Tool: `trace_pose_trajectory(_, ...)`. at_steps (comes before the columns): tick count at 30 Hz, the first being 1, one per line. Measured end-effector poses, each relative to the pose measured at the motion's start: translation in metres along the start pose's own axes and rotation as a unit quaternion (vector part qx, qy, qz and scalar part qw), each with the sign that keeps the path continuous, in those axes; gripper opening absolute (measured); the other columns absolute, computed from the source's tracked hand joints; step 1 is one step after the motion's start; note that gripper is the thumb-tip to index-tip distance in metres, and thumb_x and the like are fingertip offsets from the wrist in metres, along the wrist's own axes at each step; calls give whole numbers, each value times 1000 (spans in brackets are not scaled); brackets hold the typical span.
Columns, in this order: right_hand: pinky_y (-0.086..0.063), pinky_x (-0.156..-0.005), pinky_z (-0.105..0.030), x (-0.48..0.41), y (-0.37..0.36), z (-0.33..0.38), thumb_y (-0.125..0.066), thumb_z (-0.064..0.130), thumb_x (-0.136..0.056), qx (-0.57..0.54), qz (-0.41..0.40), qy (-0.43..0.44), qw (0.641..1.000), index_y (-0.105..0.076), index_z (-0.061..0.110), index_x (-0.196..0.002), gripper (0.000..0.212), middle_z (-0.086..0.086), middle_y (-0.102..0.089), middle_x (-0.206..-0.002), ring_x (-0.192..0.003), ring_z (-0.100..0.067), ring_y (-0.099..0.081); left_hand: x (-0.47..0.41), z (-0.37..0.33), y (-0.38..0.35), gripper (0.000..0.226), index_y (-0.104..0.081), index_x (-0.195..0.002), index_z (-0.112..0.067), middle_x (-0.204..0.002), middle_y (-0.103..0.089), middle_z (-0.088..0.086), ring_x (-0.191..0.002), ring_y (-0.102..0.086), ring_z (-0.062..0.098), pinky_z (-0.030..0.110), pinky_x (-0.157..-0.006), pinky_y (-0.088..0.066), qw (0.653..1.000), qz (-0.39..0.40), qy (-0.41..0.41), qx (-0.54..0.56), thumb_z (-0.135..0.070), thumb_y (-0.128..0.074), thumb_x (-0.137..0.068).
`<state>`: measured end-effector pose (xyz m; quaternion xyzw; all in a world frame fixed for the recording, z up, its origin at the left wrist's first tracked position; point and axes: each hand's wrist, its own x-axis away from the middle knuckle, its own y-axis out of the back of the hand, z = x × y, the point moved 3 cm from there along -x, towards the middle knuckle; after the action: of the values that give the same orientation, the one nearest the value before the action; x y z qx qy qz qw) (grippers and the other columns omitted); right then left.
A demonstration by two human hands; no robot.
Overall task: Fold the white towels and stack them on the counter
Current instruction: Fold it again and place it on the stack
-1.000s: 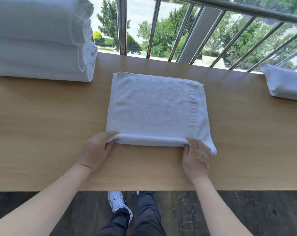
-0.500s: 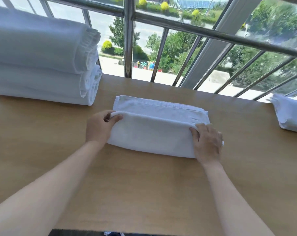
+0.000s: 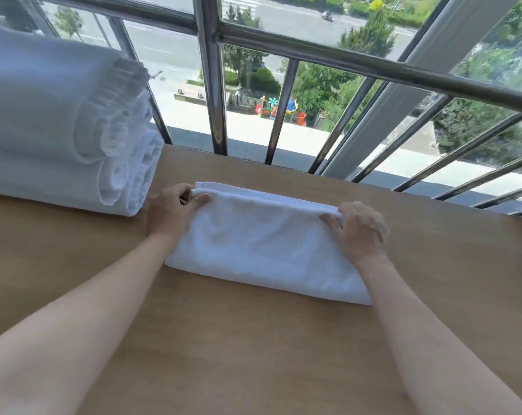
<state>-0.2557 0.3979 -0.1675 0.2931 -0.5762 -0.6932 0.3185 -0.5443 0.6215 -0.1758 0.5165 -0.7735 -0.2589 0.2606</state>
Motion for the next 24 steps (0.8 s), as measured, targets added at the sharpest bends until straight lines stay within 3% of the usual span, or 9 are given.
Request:
trace_pose_trajectory(4, -36, -78, -42, 0, -19, -15, -37, 74, -89, -7, -36, -43, 998, -56, 16, -83, 61, -7, -59, -82, -82, -31, -53, -3, 4, -9, 30, -70, -87, -23, -71, -60, -9, -64, -52, 8, 24, -56, -39, 998, -45, -24, -37, -52, -73, -83)
trace_pose_trajectory(6, -34, -77, -42, 3, -24, -17, -35, 70, -91, -11, -66, -47, 997, -54, 18, -84, 57, -7, -58, -83, -83, -31, -52, -3, 5, -11, 32, -70, -96, -24, -81, -61, -8, -71, -53, 12, 27, -60, -37, 996, -64, -32, -53, -52, -74, -83)
trace_pose_trajectory(10, -28, -85, -41, 5, -19, -12, -45, 59, -93, 3, -81, -70, 994, -57, 17, -95, 44, -7, -58, -94, -94, -30, -50, -3, -1, -6, 42, -63, -114, -24, -107, -60, -6, -89, -58, 15, 35, -78, -49, 996, -58, -47, -55, -54, -70, -85)
trace_pose_trajectory(14, -30, -102, -48, 31, -7, 22, -44, 39, -98, -34, -125, -54, 990, -57, 13, -116, 35, -8, -57, -114, -115, -31, -49, 34, -31, -15, 38, -64, -120, -15, -123, -63, 6, -112, -56, 28, 43, -95, -43, 965, -101, -200, -135, -43, -50, -98)
trace_pose_trajectory(16, -28, -110, -51, 52, -11, 55, -41, 33, -98, -68, -106, -7, 992, -57, 15, -125, 36, -7, -56, -127, -126, -30, -46, 65, -48, -44, 40, -62, -129, -15, -139, -58, 7, -129, -51, 27, 44, -102, -41, 956, -8, -262, -132, -34, -47, -98)
trace_pose_trajectory(19, -9, -122, -51, 71, -25, 84, -37, 38, -100, -71, 12, 20, 997, -41, 26, -148, 50, -3, -35, -158, -150, -24, -22, 95, -57, -86, 49, -42, -151, -22, -163, -28, 3, -152, -20, 21, 43, -122, -20, 930, 142, -276, -195, -34, -43, -103)
trace_pose_trajectory(21, 0, -123, -49, 72, -32, 81, -30, 45, -100, -51, 58, 10, 997, -23, 35, -156, 57, 3, -13, -166, -154, -19, -2, 91, -55, -95, 56, -26, -157, -29, -167, -11, -3, -155, -4, 18, 41, -125, -4, 913, 162, -273, -257, -43, -30, -104)
trace_pose_trajectory(24, 6, -123, -47, 71, -34, 73, -18, 53, -100, -32, 74, 12, 997, -8, 40, -157, 59, 7, 0, -167, -153, -15, 9, 75, -49, -92, 65, -10, -159, -37, -167, 4, -10, -153, 11, 13, 36, -122, 14, 893, 172, -277, -311, -57, -13, -97)
